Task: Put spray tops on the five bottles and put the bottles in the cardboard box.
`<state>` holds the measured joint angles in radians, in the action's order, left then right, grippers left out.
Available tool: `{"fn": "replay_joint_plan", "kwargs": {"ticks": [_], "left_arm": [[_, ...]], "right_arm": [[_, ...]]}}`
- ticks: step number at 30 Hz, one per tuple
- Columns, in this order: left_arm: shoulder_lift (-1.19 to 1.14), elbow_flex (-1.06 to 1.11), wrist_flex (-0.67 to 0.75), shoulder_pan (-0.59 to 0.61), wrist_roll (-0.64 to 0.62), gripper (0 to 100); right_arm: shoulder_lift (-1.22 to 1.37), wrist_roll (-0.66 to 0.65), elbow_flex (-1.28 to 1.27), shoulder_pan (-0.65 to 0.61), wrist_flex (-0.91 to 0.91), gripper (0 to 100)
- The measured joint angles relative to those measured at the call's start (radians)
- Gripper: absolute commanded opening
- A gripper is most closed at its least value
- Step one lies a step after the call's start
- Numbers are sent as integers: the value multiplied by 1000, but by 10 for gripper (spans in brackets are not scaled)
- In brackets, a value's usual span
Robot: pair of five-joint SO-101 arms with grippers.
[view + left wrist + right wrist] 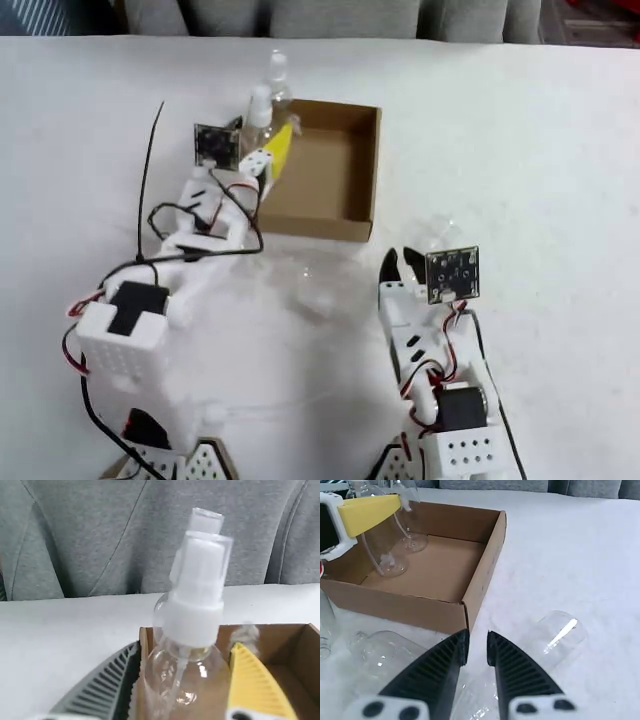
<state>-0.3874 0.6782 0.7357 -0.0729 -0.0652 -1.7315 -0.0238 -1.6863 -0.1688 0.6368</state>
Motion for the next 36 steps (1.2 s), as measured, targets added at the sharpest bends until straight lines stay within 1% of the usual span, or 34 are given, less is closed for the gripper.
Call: {"fn": "replay_joint_plan", "kwargs": {"ticks": [17, 21, 26, 31, 36], "left_arm": [[2, 0, 0, 0, 0, 273], [66, 25, 0, 0, 0, 273], [176, 55, -98, 2, 0, 273], [239, 63, -195, 2, 0, 273], [336, 167, -199, -25, 5, 273]], "right_arm": [[0, 0, 0, 6, 0, 45], [0, 0, 0, 5, 0, 45], [0, 0, 0, 5, 0, 45], [0, 0, 0, 5, 0, 45], [0, 0, 0, 5, 0, 45]]}}
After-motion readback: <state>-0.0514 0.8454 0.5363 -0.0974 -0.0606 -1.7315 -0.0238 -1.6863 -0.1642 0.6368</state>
